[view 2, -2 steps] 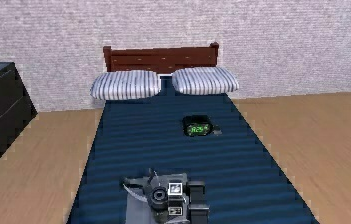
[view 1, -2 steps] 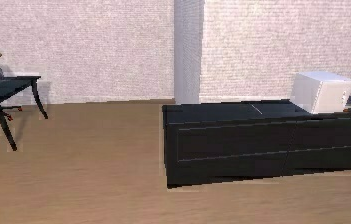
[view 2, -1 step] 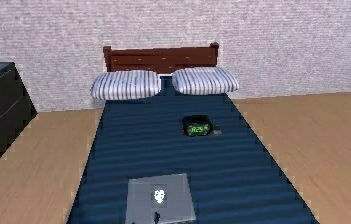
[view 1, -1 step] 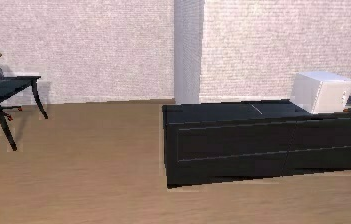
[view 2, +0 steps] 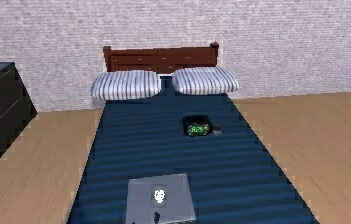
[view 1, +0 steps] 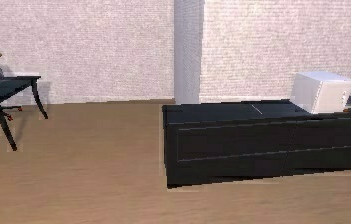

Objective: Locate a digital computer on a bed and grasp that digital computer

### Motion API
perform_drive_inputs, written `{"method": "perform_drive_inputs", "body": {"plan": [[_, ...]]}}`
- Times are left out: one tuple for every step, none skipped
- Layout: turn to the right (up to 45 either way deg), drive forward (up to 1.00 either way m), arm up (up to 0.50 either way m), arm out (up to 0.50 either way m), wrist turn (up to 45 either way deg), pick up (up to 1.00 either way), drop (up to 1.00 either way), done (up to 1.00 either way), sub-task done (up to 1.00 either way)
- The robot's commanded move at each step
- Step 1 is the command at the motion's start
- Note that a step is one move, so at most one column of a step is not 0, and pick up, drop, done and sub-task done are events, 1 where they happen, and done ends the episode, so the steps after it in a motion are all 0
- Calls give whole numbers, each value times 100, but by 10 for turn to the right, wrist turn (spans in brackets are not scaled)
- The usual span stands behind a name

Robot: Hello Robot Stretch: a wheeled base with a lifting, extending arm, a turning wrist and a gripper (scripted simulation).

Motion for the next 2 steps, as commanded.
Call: {"method": "perform_drive_inputs", "body": {"plan": [[0, 0, 10, 0, 0, 0, 0, 0, 0], [0, 0, 0, 0, 0, 0, 0, 100, 0]]}}
